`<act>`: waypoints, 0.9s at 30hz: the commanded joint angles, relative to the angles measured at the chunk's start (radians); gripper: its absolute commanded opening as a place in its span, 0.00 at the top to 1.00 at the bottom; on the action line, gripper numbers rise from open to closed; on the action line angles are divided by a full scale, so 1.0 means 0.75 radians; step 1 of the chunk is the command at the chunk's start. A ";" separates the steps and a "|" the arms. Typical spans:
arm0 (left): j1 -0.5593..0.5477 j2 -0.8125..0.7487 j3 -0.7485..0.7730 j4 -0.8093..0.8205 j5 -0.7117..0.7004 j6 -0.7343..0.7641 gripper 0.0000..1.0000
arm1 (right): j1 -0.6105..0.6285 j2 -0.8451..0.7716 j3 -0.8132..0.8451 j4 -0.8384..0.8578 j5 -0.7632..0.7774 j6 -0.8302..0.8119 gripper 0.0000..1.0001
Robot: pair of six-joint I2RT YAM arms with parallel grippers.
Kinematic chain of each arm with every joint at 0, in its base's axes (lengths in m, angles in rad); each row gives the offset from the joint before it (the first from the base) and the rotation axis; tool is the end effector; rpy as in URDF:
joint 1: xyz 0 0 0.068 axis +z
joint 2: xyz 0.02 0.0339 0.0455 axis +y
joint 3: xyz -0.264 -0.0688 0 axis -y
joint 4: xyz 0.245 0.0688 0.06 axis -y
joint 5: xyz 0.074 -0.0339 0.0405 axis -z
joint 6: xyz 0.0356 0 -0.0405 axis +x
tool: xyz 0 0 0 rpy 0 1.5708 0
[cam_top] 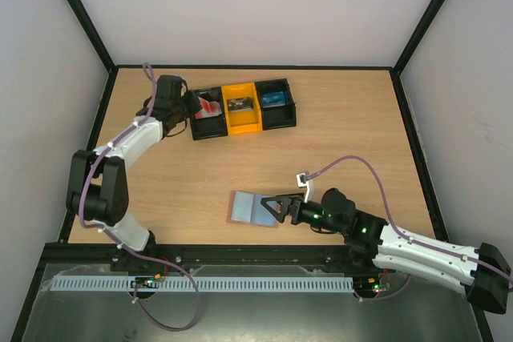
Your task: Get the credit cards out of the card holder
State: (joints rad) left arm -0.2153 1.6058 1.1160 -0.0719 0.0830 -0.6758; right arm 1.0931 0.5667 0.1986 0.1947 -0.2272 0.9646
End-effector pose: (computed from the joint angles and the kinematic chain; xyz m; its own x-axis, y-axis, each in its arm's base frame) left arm 0.3572 -0.0811 0.2567 -0.5820 -0.5108 -0.6327 -0.1059 0.8191 -0.5639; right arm 0.0639 0.1409 0.2043 -0.8401 0.1189 -0.5293 -0.4859 0.2689 0.8316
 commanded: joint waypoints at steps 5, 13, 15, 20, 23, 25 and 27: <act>0.019 0.171 0.136 0.033 -0.023 0.050 0.97 | -0.001 0.054 0.067 -0.018 0.029 -0.030 0.02; 0.024 0.281 0.191 0.062 0.004 0.028 0.97 | -0.001 0.087 0.104 -0.031 0.056 -0.071 0.02; 0.025 0.307 0.201 0.066 0.004 0.027 0.97 | -0.001 0.099 0.128 -0.054 0.056 -0.095 0.02; 0.026 0.356 0.223 0.065 -0.023 0.042 0.97 | -0.001 0.125 0.162 -0.071 0.055 -0.125 0.02; 0.026 0.381 0.231 0.067 -0.025 0.045 0.97 | -0.001 0.142 0.168 -0.069 0.057 -0.138 0.02; 0.024 0.391 0.238 0.067 -0.023 0.048 0.97 | -0.001 0.155 0.170 -0.062 0.058 -0.148 0.02; 0.023 0.400 0.242 0.069 -0.026 0.050 0.97 | -0.001 0.172 0.174 -0.055 0.058 -0.155 0.02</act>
State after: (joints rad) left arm -0.2016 1.8870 1.2625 -0.0357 0.0772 -0.6559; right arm 1.0931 0.6773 0.3004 0.1604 -0.2012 0.8814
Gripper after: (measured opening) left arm 0.030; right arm 0.977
